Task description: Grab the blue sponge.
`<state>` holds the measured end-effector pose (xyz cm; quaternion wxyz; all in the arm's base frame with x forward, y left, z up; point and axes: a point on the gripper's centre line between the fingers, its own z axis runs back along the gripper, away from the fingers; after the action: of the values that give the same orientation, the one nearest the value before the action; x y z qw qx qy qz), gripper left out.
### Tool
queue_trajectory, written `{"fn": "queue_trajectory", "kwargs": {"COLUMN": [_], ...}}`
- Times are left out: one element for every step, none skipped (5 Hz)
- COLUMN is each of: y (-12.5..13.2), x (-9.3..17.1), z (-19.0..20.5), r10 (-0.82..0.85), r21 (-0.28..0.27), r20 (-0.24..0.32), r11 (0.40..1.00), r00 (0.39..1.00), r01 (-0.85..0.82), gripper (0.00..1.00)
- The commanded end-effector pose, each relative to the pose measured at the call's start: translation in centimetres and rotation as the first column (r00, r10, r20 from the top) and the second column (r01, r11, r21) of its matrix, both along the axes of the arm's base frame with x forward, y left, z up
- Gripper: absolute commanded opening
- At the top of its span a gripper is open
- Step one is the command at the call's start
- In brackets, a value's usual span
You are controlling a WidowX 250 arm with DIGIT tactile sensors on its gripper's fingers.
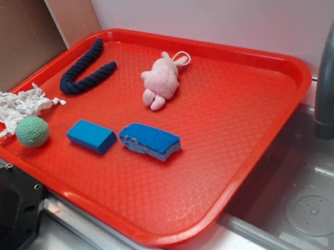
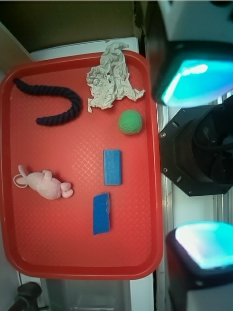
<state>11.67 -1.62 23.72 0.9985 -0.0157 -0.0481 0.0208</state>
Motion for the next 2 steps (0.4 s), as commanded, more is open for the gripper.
{"fn": "queue_trajectory", "kwargs": {"y": [0.0, -1.2], "x": [0.0, 3.9], "z": [0.0, -4.3], "r10": [0.000, -0.247], "r21": [0.000, -0.011], "r20": [0.000, 0.018], "r11": [1.000, 0.969], "r00": [1.000, 0.969], "r01": [0.000, 0.248], "gripper": [1.00, 1.00]}}
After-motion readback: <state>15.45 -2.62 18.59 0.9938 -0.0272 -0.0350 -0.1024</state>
